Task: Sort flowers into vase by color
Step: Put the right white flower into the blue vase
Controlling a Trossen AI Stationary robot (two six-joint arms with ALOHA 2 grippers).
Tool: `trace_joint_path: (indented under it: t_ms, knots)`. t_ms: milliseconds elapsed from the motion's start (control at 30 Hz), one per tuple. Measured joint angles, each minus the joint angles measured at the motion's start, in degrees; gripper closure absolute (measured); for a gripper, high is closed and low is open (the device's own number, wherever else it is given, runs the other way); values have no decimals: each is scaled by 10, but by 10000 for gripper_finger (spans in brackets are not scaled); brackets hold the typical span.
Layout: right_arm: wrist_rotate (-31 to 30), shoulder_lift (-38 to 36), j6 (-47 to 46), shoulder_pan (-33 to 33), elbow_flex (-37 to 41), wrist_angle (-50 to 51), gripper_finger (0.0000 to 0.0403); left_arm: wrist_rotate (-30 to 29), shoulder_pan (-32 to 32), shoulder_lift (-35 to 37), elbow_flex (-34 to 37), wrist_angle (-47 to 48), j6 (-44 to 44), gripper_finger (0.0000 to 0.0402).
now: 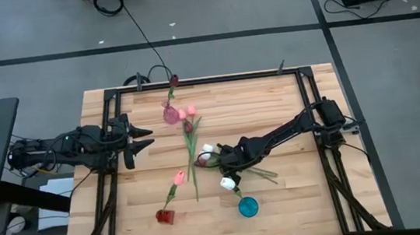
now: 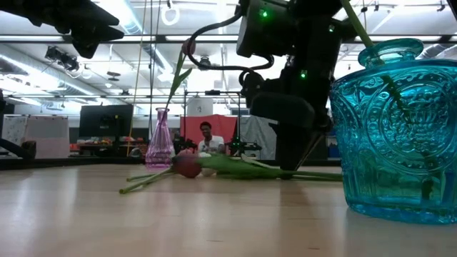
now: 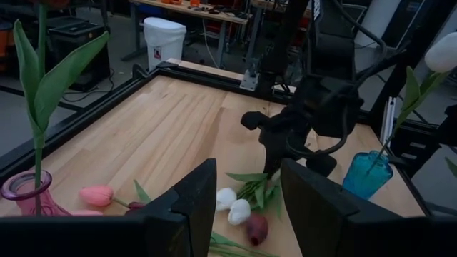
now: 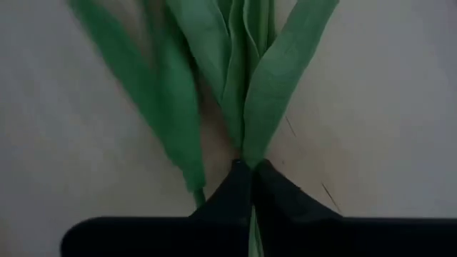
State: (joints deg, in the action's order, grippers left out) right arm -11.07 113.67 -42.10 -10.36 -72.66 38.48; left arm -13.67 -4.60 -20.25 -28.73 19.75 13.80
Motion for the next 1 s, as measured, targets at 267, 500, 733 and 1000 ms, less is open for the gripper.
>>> trace_joint_path:
  t_ms: [267,500,733,1000]
  knots:
    - [-16,-12,-1,1,3,16,392,0,0,0,0,0,0,239]
    - [-88,-83,-13,6,3,79,393,0,0,0,0,0,0,239]
    - [-156,-176,-11,1,2,102,392,0,0,0,0,0,0,239]
    - [-260,-313,-16,-79,2,87,392,0,0,0,0,20,2,239]
